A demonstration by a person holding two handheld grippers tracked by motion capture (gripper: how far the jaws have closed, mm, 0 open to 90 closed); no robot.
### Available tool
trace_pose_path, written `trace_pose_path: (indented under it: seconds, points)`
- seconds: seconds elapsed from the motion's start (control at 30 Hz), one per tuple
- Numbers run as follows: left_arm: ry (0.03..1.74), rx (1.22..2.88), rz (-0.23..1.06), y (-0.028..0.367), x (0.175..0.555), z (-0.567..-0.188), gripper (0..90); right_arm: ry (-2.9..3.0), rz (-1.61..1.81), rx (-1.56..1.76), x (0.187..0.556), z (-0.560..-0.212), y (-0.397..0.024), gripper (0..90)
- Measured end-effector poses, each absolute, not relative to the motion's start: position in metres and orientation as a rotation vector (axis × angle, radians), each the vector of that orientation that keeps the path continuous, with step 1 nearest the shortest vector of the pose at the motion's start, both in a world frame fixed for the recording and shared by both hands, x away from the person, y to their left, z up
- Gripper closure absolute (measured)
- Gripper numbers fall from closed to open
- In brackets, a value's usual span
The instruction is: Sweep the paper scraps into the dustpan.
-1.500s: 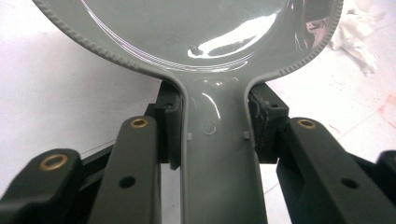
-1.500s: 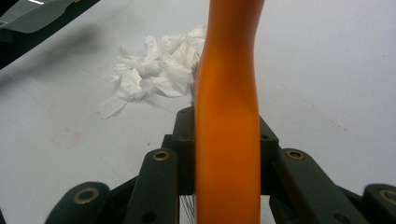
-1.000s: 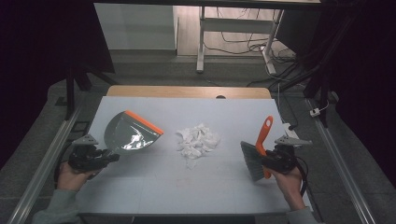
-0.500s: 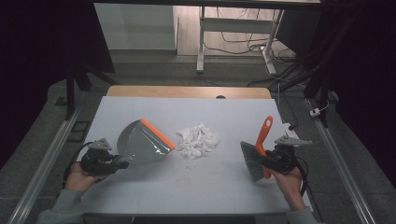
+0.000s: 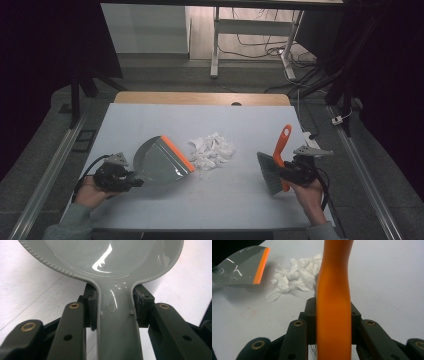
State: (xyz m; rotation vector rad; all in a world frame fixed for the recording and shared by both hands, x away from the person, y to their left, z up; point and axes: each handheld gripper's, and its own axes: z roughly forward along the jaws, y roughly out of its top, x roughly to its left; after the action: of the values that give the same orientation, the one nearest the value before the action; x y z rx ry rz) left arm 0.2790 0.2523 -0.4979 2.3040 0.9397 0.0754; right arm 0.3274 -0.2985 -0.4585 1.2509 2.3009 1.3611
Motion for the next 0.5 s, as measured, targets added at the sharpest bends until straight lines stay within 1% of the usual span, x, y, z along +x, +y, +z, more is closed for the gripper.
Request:
trace_pose_path:
  seconds: [0.5]
  points:
    - [0.842,2.386,-0.022,0.237,0.279,-0.507,61.6,2.307,1.358,1.244,0.328,-0.46,-0.297,70.2]
